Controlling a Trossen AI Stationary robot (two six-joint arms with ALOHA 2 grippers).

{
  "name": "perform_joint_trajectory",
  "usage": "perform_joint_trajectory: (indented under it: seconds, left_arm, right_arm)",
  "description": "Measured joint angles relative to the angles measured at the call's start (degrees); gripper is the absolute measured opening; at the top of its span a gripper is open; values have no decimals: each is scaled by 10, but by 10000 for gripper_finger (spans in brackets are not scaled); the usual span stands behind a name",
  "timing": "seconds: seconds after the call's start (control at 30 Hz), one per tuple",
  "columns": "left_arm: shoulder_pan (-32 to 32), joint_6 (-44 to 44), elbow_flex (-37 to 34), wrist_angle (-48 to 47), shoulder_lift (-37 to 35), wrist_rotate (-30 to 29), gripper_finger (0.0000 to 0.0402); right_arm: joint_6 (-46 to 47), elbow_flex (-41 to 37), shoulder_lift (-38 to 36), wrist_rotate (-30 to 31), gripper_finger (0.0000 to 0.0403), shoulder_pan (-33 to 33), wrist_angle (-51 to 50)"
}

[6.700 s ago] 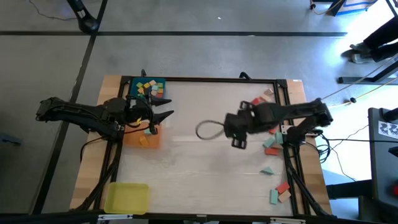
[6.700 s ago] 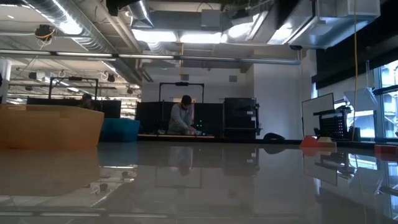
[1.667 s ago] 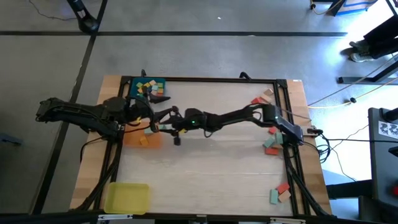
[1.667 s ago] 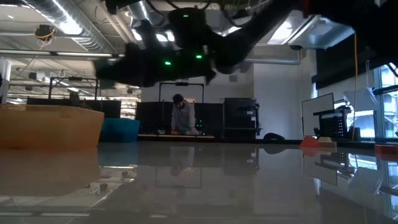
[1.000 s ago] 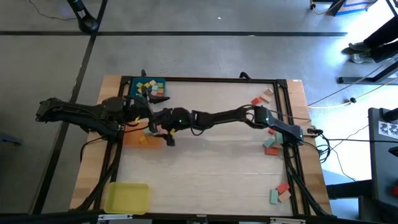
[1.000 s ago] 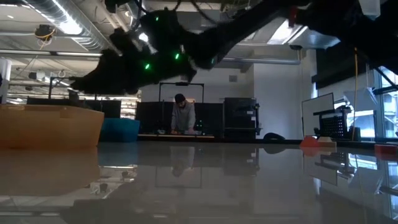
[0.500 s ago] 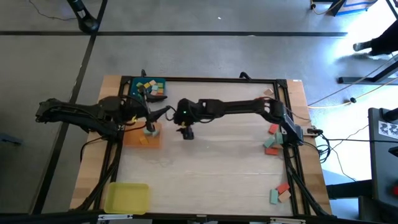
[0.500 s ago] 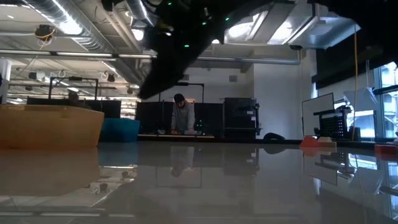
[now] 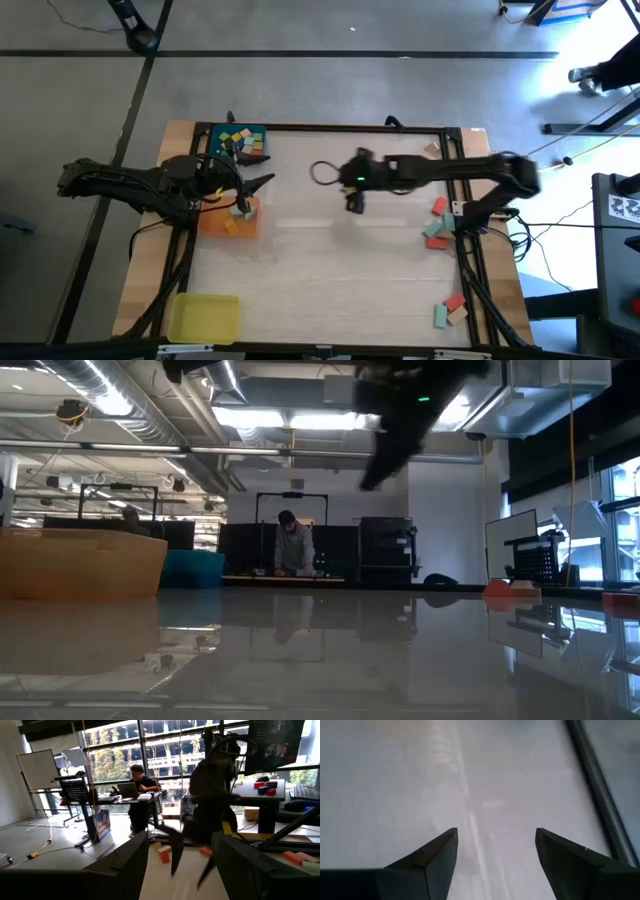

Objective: Sort blocks by size
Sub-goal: Put the red triangular block into the orange bin

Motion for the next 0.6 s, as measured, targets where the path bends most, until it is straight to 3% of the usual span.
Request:
perform_joint_trajectory:
  seconds: [0.1, 0.23, 0.3, 0.43, 0.6]
  left_arm:
    - [0, 0, 0, 1, 0, 0, 205]
    - [0, 0, 0, 1, 0, 0, 205]
    - [0, 0, 1, 2, 0, 0, 205]
    - [0, 0, 1, 2, 0, 0, 205]
    - [0, 0, 1, 1, 0, 0, 205]
  right_arm:
    - [40, -65, -79, 61, 264, 0, -24]
    - [109, -135, -162, 208, 264, -7, -67]
    - [147, -162, -188, 252, 264, -24, -81]
    - [194, -203, -203, 255, 264, -88, -89]
    - [242, -238, -182, 188, 264, -203, -95]
